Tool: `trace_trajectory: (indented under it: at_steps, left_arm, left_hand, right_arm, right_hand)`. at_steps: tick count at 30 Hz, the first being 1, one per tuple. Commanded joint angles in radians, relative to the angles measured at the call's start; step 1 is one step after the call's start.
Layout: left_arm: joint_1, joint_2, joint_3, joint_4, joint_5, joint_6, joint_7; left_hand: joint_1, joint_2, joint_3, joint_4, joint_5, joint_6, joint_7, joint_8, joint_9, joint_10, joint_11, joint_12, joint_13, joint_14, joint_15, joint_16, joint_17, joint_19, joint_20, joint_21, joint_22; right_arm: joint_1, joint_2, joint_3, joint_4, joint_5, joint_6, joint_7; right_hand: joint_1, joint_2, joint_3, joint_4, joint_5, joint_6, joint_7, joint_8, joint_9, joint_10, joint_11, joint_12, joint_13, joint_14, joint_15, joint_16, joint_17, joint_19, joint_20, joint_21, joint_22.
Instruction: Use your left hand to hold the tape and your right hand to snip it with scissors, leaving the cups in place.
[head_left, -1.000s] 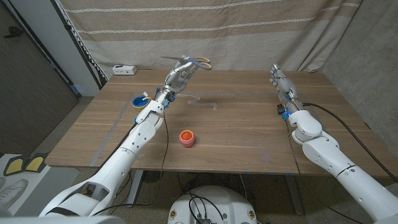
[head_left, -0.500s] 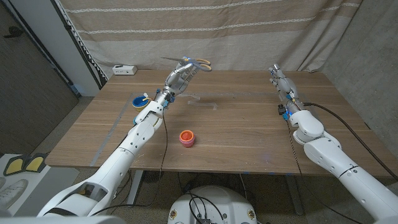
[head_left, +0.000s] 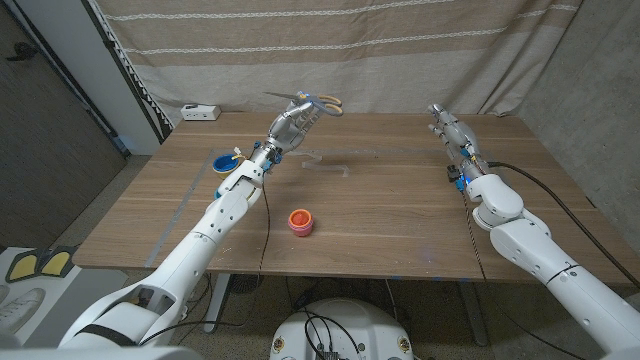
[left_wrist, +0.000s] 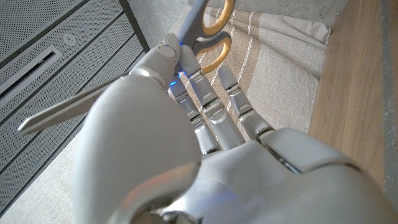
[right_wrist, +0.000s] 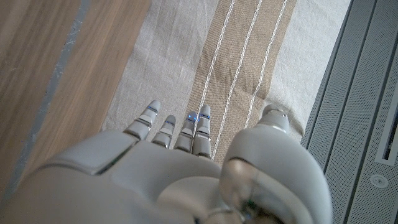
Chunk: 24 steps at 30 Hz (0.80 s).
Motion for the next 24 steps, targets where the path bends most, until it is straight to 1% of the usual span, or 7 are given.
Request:
trace_trajectory:
  at_steps: [1, 6, 8, 11, 15, 18, 24]
  left_arm:
    - [-0.045, 0.0, 0.017, 0.061, 0.006, 0.049, -0.034]
    - [-0.058, -0.005, 0.023, 0.079, 0.015, 0.055, -0.047]
    - [-0.06, -0.009, 0.025, 0.082, 0.018, 0.054, -0.049]
    - [-0.062, -0.012, 0.028, 0.081, 0.024, 0.056, -0.045]
    - [-0.065, -0.013, 0.033, 0.082, 0.032, 0.057, -0.045]
    - [-0.07, -0.014, 0.037, 0.087, 0.037, 0.062, -0.043]
    - [-0.079, -0.031, 0.044, 0.105, 0.035, 0.067, -0.055]
  left_hand:
    - [0.003, 0.005, 0.061, 0.057, 0.002, -0.002, 0.0, -0.003, 0.004, 0.051, 0.012, 0.005, 0.035, -0.004, -0.004, 0.0, 0.001, -0.007, -0.131, 0.005, -0.001]
    - [0.003, 0.005, 0.061, 0.057, 0.001, 0.001, -0.001, -0.004, 0.001, 0.05, 0.012, 0.005, 0.036, -0.005, -0.004, 0.0, 0.001, -0.007, -0.131, 0.007, -0.002]
    - [0.003, 0.005, 0.061, 0.057, 0.001, 0.0, 0.0, -0.004, 0.003, 0.05, 0.012, 0.004, 0.035, -0.005, -0.004, 0.0, 0.001, -0.008, -0.13, 0.007, -0.003]
    - [0.003, 0.006, 0.061, 0.057, 0.001, 0.001, 0.0, -0.004, 0.002, 0.05, 0.012, 0.004, 0.036, -0.005, -0.004, 0.0, 0.001, -0.008, -0.131, 0.008, -0.003]
    - [0.002, 0.006, 0.061, 0.058, 0.001, 0.002, -0.001, -0.004, 0.002, 0.05, 0.012, 0.004, 0.037, -0.005, -0.004, 0.001, 0.001, -0.008, -0.13, 0.009, -0.005]
    - [0.003, 0.006, 0.061, 0.057, 0.001, 0.001, 0.001, -0.004, 0.002, 0.049, 0.012, 0.002, 0.035, -0.005, -0.004, 0.001, 0.001, -0.008, -0.13, 0.01, -0.005]
    - [0.002, 0.006, 0.061, 0.057, 0.001, 0.002, -0.002, -0.005, 0.001, 0.05, 0.012, 0.002, 0.036, -0.005, -0.004, 0.001, 0.001, -0.009, -0.13, 0.011, -0.007]
  right_arm:
    - [0.007, -0.012, -0.002, -0.026, 0.005, -0.005, 0.018]
    - [0.009, -0.023, -0.002, -0.03, -0.015, -0.001, 0.02]
    - [0.009, -0.029, -0.001, -0.036, -0.016, -0.005, 0.022]
    - [0.009, -0.043, -0.001, -0.047, -0.022, -0.014, 0.029]
    - [0.0, -0.071, 0.0, -0.074, -0.02, -0.047, 0.041]
    - [-0.01, -0.084, 0.001, -0.085, -0.024, -0.05, 0.048]
    - [-0.018, -0.097, 0.001, -0.105, -0.045, -0.053, 0.043]
  right_hand:
    - [0.029, 0.001, 0.003, -0.013, -0.002, 0.023, 0.0, 0.007, 0.001, 0.013, -0.005, 0.005, -0.001, 0.016, -0.056, 0.005, 0.003, 0.018, 0.008, 0.006, 0.002]
    - [0.063, 0.009, 0.019, -0.028, -0.006, 0.082, -0.02, 0.022, 0.002, 0.016, -0.012, 0.003, -0.001, 0.018, -0.053, 0.002, 0.003, 0.024, 0.015, 0.001, 0.003]
    - [0.074, 0.012, 0.024, -0.032, -0.008, 0.108, -0.018, 0.03, 0.003, 0.019, -0.013, 0.003, -0.001, 0.018, -0.052, 0.002, 0.003, 0.023, 0.019, -0.002, 0.003]
    - [0.094, 0.014, 0.032, -0.039, -0.012, 0.148, 0.002, 0.039, 0.003, 0.02, 0.0, 0.002, -0.001, 0.016, -0.046, 0.0, 0.003, 0.024, 0.021, -0.005, 0.003]
    - [0.108, 0.014, 0.038, -0.043, -0.016, 0.151, 0.016, 0.034, 0.003, 0.013, 0.029, -0.002, -0.001, 0.013, -0.034, -0.001, 0.003, 0.017, 0.026, -0.01, 0.004]
    - [0.115, 0.013, 0.041, -0.043, -0.02, 0.152, 0.022, 0.028, 0.003, 0.005, 0.049, -0.007, -0.001, 0.005, -0.026, -0.003, 0.004, -0.004, 0.044, -0.018, 0.004]
    - [0.119, 0.011, 0.042, -0.043, -0.023, 0.153, 0.021, 0.025, 0.004, 0.001, 0.07, -0.009, -0.001, 0.002, -0.023, -0.003, 0.004, -0.012, 0.041, -0.02, 0.005]
